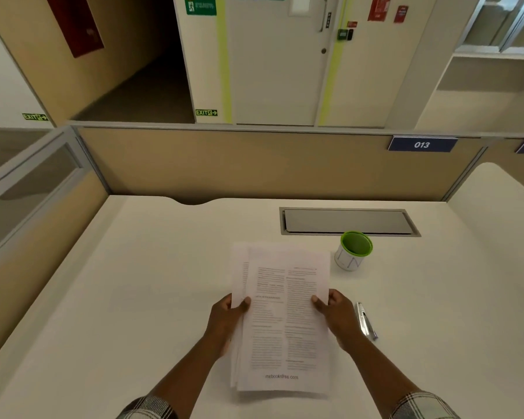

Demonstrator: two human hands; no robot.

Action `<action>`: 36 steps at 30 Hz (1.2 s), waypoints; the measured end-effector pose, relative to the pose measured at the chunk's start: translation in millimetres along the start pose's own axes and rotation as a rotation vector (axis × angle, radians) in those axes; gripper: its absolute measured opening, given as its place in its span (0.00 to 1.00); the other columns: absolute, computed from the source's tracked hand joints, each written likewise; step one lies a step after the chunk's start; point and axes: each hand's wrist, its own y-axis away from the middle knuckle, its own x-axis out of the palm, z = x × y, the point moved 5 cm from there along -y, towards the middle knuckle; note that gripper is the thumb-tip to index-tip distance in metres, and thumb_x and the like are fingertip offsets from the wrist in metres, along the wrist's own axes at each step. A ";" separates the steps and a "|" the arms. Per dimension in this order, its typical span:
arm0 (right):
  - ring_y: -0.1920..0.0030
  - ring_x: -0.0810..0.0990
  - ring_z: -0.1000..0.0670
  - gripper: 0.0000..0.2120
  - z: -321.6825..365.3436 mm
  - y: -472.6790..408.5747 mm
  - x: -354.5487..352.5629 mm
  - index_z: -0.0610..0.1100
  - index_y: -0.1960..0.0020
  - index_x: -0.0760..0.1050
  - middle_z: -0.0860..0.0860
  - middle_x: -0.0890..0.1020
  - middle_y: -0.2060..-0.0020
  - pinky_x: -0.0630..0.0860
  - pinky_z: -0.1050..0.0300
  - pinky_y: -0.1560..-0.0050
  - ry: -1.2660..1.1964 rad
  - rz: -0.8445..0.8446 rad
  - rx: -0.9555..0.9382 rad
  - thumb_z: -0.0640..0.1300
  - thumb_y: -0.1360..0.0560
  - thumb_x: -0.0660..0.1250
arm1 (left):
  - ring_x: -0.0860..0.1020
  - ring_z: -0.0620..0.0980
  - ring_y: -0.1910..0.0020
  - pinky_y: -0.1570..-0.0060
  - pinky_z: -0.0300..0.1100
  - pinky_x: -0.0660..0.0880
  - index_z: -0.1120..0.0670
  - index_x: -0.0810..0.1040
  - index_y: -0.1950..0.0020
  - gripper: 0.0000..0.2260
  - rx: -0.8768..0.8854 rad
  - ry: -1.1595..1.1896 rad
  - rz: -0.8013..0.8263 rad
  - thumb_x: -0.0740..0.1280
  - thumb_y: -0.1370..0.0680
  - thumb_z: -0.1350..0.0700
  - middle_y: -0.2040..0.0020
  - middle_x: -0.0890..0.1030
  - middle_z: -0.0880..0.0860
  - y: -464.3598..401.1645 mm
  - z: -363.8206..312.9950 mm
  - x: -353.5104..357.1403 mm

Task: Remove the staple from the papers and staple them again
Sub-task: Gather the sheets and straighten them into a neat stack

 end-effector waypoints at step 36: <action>0.51 0.83 0.43 0.13 38.1 3.8 -25.6 0.41 0.46 0.75 0.44 0.85 0.51 0.79 0.44 0.47 -0.184 0.110 -0.051 0.49 0.24 0.69 | 0.83 0.60 0.47 0.43 0.59 0.78 0.49 0.82 0.45 0.11 0.090 -0.014 0.059 0.66 0.23 0.60 0.48 0.85 0.56 26.9 -46.7 42.5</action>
